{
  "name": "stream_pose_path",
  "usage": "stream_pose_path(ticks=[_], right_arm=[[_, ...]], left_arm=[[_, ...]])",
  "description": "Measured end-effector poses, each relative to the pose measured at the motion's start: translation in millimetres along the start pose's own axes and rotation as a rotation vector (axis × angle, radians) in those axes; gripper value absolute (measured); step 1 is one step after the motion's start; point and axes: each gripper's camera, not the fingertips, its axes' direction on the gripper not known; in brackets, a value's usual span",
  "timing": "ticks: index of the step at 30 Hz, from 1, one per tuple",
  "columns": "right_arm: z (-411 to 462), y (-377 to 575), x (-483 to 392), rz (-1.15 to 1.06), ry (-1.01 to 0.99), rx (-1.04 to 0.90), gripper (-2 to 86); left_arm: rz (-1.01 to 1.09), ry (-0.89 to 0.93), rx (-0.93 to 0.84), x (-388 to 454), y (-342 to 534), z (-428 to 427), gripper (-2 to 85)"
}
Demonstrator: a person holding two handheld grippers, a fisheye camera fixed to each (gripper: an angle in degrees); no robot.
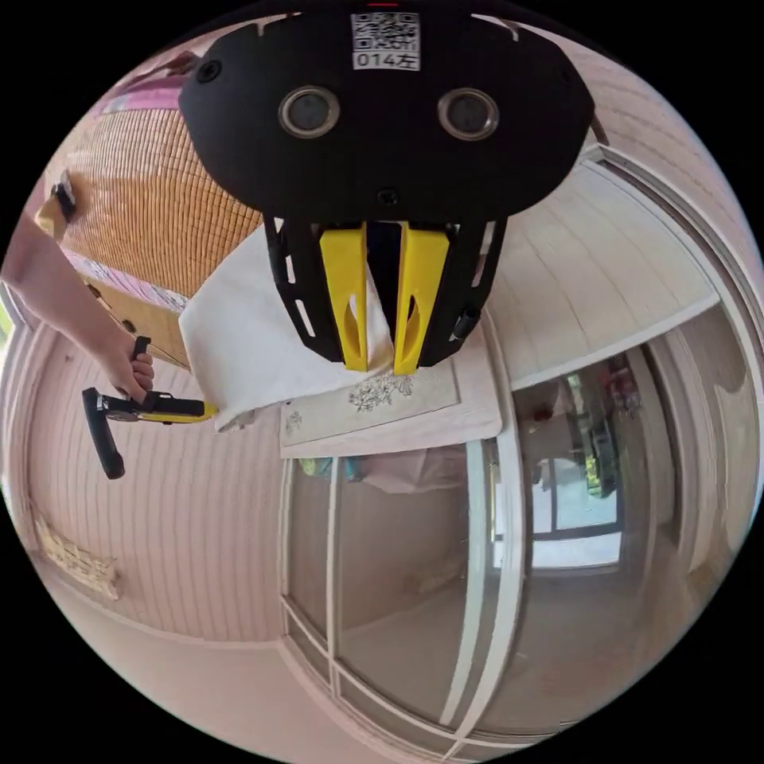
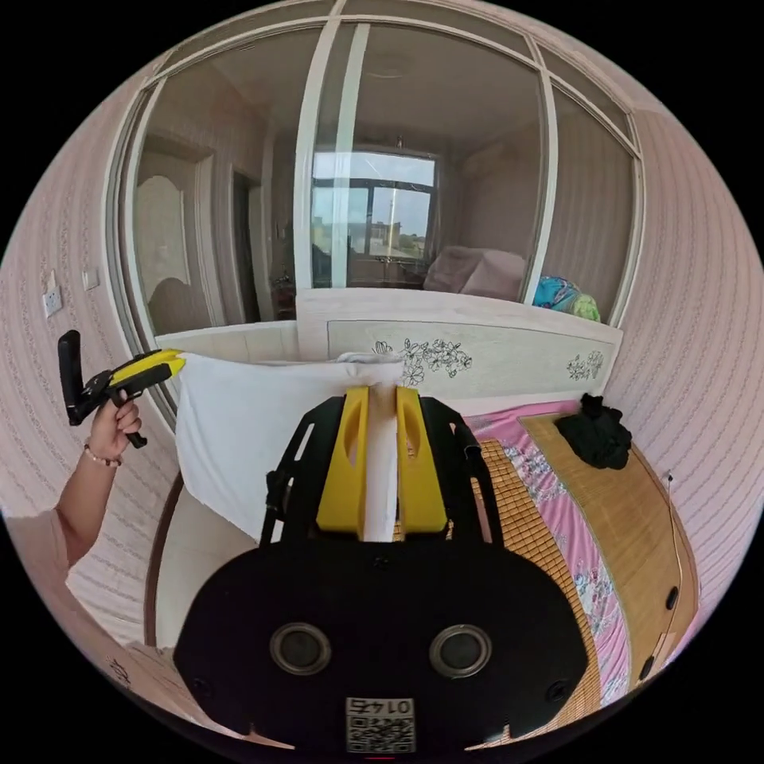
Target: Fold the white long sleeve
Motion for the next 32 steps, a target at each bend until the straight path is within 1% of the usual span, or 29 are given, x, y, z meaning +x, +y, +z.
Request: stream_pose_path(ticks=[1, 2, 3, 5, 7, 8, 9, 10, 11, 12, 14, 16, 20, 24, 29, 30, 32], right_arm=[[41, -16, -8, 0.020, 0.012, -0.116, 10.5], [59, -19, -14, 0.014, 0.016, -0.178, 11.5], [84, -18, -30, -0.020, 0.051, -0.264, 13.5], [95, -4, -62, -0.121, 0.121, -0.264, 14.0], [95, 31, -103, -0.290, 0.303, -0.244, 13.2], [93, 41, -110, -0.318, 0.363, -0.232, 13.2], [89, 60, -123, -0.361, 0.480, -0.204, 13.1], [82, 78, -133, -0.402, 0.545, -0.189, 12.0], [76, 87, -137, -0.406, 0.553, -0.181, 11.5], [65, 102, -141, -0.414, 0.531, -0.191, 11.4], [45, 121, -141, -0.380, 0.503, -0.204, 11.6], [17, 148, -138, -0.330, 0.503, -0.206, 11.9], [-28, 193, -129, -0.249, 0.528, -0.185, 11.9], [-78, 255, -115, -0.185, 0.576, -0.190, 11.8], [-134, 345, -80, -0.074, 0.639, -0.211, 11.8], [-147, 372, -67, -0.031, 0.648, -0.224, 11.8], [-167, 420, -44, 0.048, 0.658, -0.247, 11.8]], left_arm=[[-0.087, -0.028, -0.062, -21, -1, 20, 6.7], [-0.140, -0.015, -0.126, -35, 4, 34, 7.3], [-0.148, -0.014, -0.144, -39, 8, 39, 7.3], [-0.114, -0.047, -0.159, -34, 34, 39, 6.9], [-0.049, -0.060, -0.143, -16, 55, 29, 6.6], [-0.012, -0.055, -0.134, -1, 68, 22, 6.6], [-0.002, -0.050, -0.130, 6, 74, 18, 6.6], [0.028, -0.003, -0.128, 22, 85, 12, 6.6], [0.061, 0.083, -0.128, 39, 95, 7, 6.6], [0.071, 0.121, -0.130, 48, 99, 4, 6.6], [0.126, 0.239, -0.140, 87, 112, -6, 6.6], [0.189, 0.286, -0.139, 122, 119, -14, 6.5], [0.328, 0.317, -0.104, 204, 131, -29, 5.4], [0.384, 0.374, -0.023, 275, 140, -36, 4.8], [0.477, 0.598, -0.007, 397, 143, -32, 6.5], [0.482, 0.618, -0.007, 412, 144, -30, 6.9], [0.514, 0.718, -0.009, 475, 148, -21, 8.4]])
